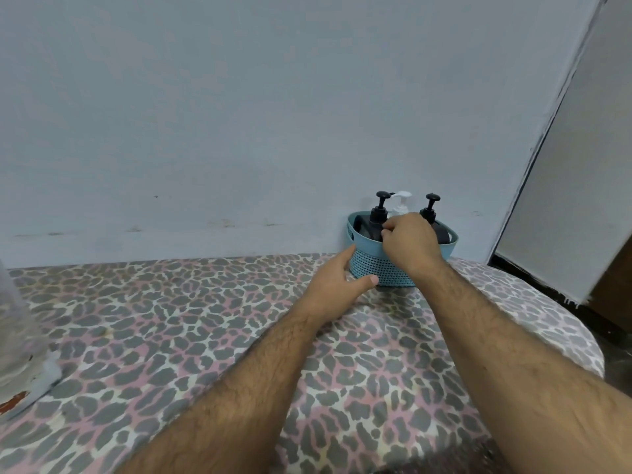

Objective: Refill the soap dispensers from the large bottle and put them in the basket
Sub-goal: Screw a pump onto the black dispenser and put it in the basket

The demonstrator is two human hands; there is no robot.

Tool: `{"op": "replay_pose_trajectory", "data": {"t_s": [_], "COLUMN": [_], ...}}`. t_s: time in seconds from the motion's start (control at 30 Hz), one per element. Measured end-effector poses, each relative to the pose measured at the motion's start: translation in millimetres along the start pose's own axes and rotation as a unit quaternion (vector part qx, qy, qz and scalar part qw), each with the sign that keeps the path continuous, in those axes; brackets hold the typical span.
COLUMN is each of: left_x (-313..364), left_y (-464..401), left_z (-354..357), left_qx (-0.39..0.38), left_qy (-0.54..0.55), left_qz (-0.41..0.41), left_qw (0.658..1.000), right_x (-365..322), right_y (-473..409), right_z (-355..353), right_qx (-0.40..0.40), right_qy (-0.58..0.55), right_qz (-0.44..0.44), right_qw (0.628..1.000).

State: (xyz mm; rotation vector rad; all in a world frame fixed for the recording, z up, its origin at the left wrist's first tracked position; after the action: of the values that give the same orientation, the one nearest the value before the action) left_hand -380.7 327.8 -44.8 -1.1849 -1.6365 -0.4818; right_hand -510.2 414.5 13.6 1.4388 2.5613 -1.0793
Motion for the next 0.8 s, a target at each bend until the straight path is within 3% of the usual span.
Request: {"op": "replay_pose_trajectory", "data": {"t_s": [0.2,0.4,0.8], "left_x": [0,-9,-10], "left_y": [13,48,180], "left_z": [-14,-50,-142], "left_qx": [0.015,0.03,0.103], "left_qy": [-0.025,-0.076,-0.119], "left_qz": [-0.002,-0.038,-0.041], "left_qw": [1.0,0.996,0.987], "right_x": [0,-9,-90], "right_y": [9,54,170], "right_z": [-4,-30,-23], "right_qx": [-0.053,0.093,-0.067], "right_qy": [0.048,-0.073,-0.187], "right_qz": [0.004,-0.004,-0.043], "right_qw": [0.997,0.993,0.979]}}
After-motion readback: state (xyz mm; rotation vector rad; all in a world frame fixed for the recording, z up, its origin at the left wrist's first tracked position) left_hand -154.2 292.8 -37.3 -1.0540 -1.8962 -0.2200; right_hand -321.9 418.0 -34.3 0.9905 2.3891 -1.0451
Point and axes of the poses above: each hand's wrist, its own y-axis away from the middle knuckle, its own z-axis out of the palm, x = y × z, the point moved 5 cm from there along -y, towards the middle knuckle, and after that the axes turned 7 degrees about x, right-handed, at the moved point
